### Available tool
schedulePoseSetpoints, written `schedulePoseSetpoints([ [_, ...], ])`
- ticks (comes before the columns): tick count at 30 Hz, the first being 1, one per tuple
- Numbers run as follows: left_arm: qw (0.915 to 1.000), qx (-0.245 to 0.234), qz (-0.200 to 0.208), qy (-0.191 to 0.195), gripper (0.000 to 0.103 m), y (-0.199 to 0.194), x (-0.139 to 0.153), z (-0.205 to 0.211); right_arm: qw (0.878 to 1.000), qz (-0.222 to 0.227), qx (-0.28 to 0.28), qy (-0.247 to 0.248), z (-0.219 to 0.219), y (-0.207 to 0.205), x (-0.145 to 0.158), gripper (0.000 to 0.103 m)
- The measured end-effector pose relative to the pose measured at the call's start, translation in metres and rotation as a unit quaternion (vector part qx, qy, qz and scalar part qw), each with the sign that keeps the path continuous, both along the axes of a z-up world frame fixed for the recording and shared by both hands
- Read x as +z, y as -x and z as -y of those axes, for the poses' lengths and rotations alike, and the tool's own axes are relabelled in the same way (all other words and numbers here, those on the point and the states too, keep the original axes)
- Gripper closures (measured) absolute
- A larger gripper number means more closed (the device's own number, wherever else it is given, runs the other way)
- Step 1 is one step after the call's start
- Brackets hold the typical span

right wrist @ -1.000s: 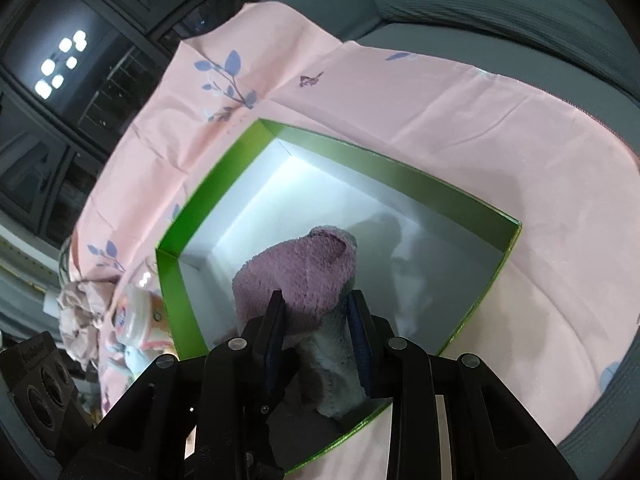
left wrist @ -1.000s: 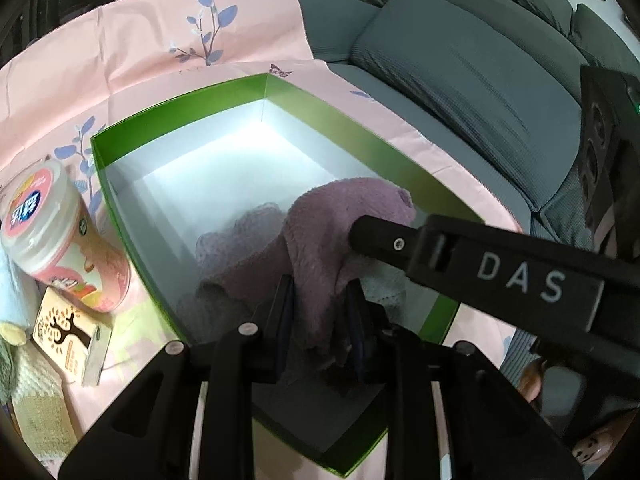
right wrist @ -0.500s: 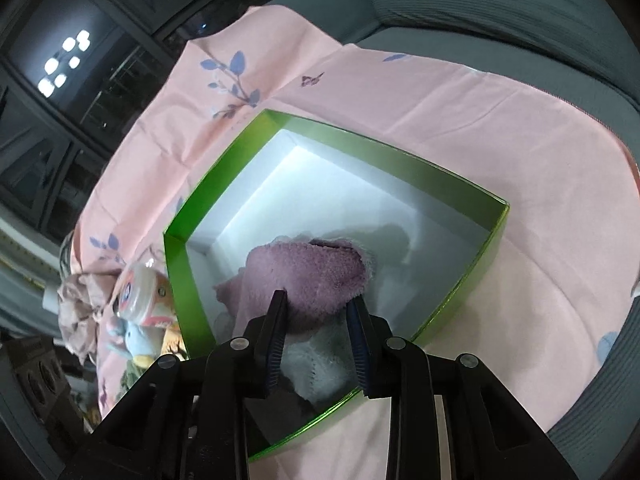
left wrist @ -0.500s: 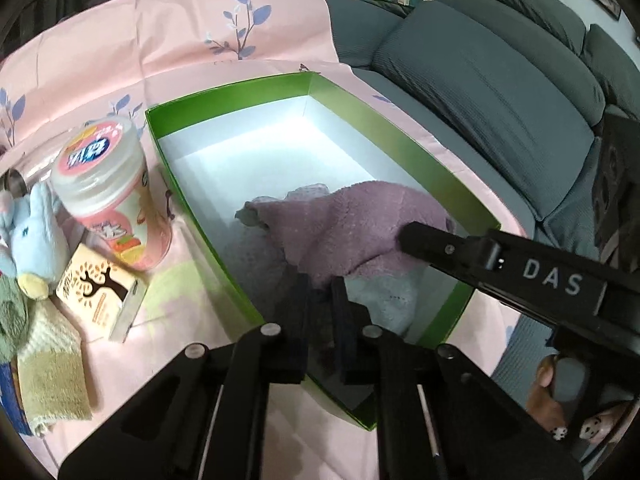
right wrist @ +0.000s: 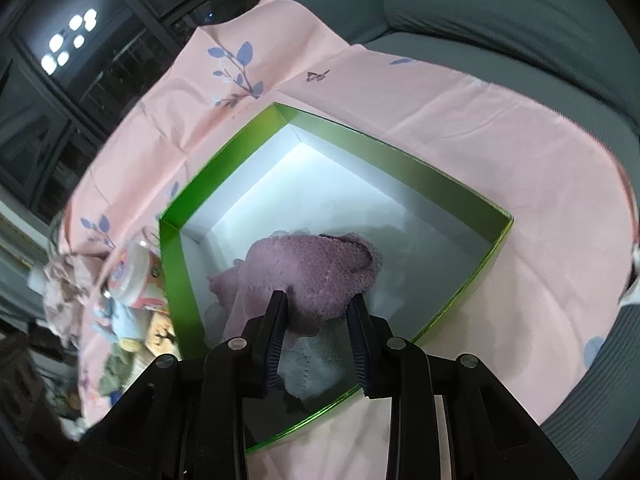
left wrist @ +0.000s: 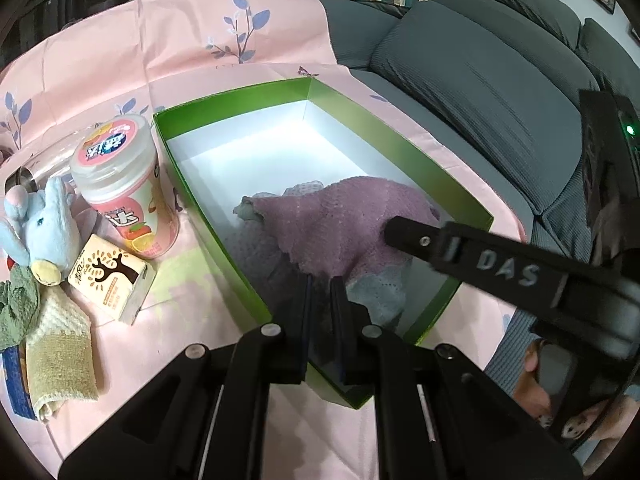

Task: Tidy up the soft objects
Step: 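Move the right gripper back to the pile beside the green cloth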

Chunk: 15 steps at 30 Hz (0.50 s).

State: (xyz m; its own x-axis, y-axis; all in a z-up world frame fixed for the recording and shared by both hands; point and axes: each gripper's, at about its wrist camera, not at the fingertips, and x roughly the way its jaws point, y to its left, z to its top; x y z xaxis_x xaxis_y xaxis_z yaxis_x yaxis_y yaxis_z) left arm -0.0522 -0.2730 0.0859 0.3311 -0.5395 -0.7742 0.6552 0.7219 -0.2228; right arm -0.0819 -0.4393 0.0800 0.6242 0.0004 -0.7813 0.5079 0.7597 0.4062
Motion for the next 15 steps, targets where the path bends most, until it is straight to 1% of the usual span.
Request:
schedulePoseSetpoints([
  [1, 1.0000, -0.003, 0.003, -0.003, 0.090, 0.002, 0.003, 0.000, 1.000, -0.002, 0.002, 0.012, -0.002, -0.001, 0.001, 0.062],
  [2, 1.0000, -0.002, 0.008, -0.003, 0.089, 0.006, 0.005, -0.001, 1.000, -0.003, 0.001, 0.025, -0.005, -0.002, 0.004, 0.053],
  [3, 0.9999, -0.002, 0.014, 0.000, 0.085, 0.008, 0.009, -0.004, 1.000, -0.002, 0.001, 0.030, -0.006, -0.001, 0.006, 0.048],
  [4, 0.9997, -0.001, 0.024, 0.010, 0.080, 0.010, 0.016, -0.009, 0.999, 0.005, 0.000, 0.035, -0.008, 0.000, 0.009, 0.034],
  [5, 0.9995, 0.000, 0.027, 0.018, 0.076, 0.011, 0.021, -0.014, 0.999, 0.017, 0.000, 0.039, -0.009, 0.001, 0.013, 0.023],
  [7, 0.9985, 0.006, 0.033, 0.044, 0.059, 0.014, 0.034, -0.028, 0.998, 0.047, 0.001, 0.045, -0.011, 0.006, 0.021, 0.017],
  [8, 0.9978, 0.009, 0.037, 0.055, 0.053, 0.016, 0.040, -0.034, 0.997, 0.066, 0.002, 0.048, -0.013, 0.009, 0.026, 0.016],
  [10, 0.9956, 0.018, 0.049, 0.078, 0.022, 0.019, 0.053, -0.052, 0.994, 0.092, 0.002, 0.054, -0.016, 0.012, 0.033, 0.012],
  [12, 0.9929, 0.030, 0.064, 0.095, 0.011, 0.021, 0.062, -0.070, 0.992, 0.113, 0.000, 0.062, -0.021, 0.013, 0.040, 0.011],
  [13, 0.9908, 0.041, 0.074, 0.106, 0.009, 0.023, 0.068, -0.085, 0.990, 0.121, 0.001, 0.070, -0.025, 0.013, 0.044, 0.011],
  [15, 0.9883, 0.064, 0.082, 0.111, 0.006, 0.023, 0.072, -0.108, 0.989, 0.126, 0.003, 0.083, -0.033, 0.011, 0.049, 0.011],
])
